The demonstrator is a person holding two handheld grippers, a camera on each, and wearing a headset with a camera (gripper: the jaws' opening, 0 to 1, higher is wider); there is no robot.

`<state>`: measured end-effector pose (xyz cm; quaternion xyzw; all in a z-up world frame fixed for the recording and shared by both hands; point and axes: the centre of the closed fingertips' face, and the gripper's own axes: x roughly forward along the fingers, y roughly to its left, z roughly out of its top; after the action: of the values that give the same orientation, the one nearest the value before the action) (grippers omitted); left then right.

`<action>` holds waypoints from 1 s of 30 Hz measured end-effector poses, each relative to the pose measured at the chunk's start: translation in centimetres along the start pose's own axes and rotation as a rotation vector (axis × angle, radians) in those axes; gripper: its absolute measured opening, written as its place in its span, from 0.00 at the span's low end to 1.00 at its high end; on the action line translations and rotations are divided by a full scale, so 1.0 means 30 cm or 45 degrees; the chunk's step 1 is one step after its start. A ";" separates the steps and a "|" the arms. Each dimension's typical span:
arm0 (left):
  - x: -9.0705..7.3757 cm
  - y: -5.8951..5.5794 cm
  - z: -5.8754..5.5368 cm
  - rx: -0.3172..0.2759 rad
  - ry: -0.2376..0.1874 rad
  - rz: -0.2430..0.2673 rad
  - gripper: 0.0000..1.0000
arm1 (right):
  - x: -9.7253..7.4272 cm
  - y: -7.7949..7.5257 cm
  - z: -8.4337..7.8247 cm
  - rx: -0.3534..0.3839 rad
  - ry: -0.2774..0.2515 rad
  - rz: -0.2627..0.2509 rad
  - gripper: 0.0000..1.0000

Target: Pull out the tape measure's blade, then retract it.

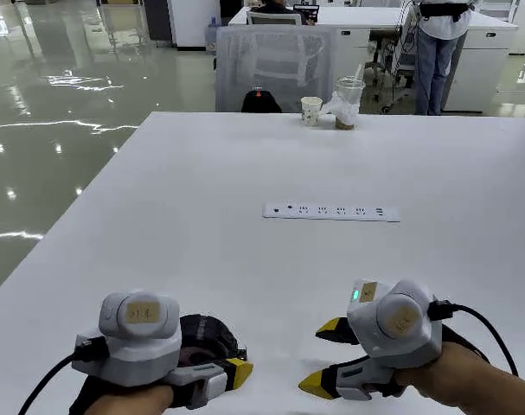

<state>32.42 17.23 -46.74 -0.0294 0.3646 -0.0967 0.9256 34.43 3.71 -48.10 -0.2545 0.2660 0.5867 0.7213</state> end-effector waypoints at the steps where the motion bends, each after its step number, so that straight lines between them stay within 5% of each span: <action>1: -0.003 0.002 -0.004 0.014 -0.002 0.003 0.78 | -0.008 0.000 -0.001 0.004 -0.012 -0.016 0.44; 10: -0.035 0.002 -0.030 0.031 -0.007 -0.027 0.79 | -0.060 0.010 -0.021 0.080 -0.046 -0.088 0.52; 30: -0.124 -0.040 -0.039 0.124 -0.123 -0.125 0.86 | -0.171 0.058 -0.036 0.243 -0.174 -0.214 0.66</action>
<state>28.79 16.83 -44.97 -0.0068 0.3124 -0.1580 0.9367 31.77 -0.35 -45.50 -0.1658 0.2486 0.5122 0.8052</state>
